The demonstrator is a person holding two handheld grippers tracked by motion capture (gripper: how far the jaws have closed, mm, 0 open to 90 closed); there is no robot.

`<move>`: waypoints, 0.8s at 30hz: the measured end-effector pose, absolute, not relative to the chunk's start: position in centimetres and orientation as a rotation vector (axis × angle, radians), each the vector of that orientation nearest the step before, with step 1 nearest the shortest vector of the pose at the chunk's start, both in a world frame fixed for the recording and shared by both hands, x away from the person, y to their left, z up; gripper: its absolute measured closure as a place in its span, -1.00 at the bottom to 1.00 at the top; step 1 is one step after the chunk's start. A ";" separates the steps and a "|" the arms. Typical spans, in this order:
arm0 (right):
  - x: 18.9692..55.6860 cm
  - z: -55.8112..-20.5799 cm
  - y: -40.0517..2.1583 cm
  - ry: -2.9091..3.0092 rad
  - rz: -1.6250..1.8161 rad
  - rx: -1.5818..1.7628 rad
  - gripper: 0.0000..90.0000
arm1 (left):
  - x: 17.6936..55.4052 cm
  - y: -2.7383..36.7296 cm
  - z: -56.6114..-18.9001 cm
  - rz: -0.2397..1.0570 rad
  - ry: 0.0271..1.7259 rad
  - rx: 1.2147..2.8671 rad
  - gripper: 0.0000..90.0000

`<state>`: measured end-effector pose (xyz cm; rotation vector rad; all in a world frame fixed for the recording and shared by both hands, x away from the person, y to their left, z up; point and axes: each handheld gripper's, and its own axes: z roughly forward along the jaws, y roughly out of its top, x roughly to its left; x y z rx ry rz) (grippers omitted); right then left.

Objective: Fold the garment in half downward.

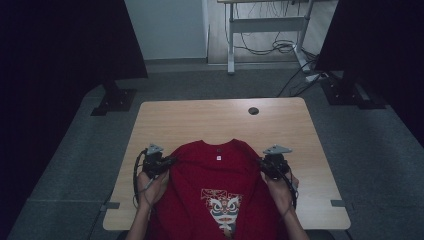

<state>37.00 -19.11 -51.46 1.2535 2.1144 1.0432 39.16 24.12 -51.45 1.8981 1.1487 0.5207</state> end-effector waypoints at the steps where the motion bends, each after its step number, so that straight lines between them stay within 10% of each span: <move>1: 37.0 -51.5 -19.1 2.114 1.043 1.253 0.86 | 37.2 24.8 -50.0 0.575 1.102 1.858 0.79; 24: 28.8 -55.2 -21.5 2.405 1.085 1.235 0.85 | 28.4 23.2 -55.0 0.557 1.009 2.126 0.75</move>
